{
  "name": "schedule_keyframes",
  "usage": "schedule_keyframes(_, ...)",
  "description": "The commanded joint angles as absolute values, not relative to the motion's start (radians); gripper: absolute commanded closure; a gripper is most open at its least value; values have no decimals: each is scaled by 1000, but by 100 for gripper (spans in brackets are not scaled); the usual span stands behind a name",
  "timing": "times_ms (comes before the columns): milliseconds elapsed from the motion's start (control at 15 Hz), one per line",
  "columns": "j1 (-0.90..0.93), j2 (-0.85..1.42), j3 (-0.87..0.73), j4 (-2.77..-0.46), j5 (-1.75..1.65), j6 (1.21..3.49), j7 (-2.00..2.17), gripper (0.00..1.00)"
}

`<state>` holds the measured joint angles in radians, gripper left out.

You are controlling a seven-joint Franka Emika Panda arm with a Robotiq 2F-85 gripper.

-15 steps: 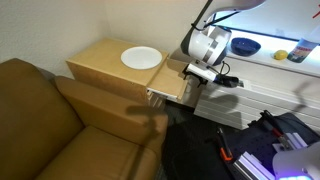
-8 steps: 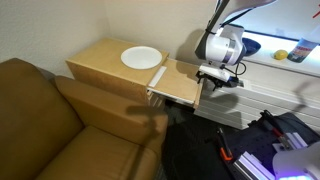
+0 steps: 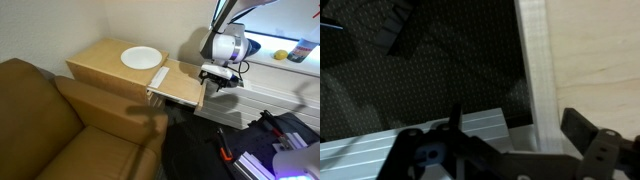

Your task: Pull the pull out table out

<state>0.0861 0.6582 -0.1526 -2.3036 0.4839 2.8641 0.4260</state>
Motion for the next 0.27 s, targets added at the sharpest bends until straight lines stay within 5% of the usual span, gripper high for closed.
schedule_keyframes(0,60,766,-122,-2291,432,2809,458,0)
schedule_keyframes(200,34,654,-117,-2299,442,2850,452,0)
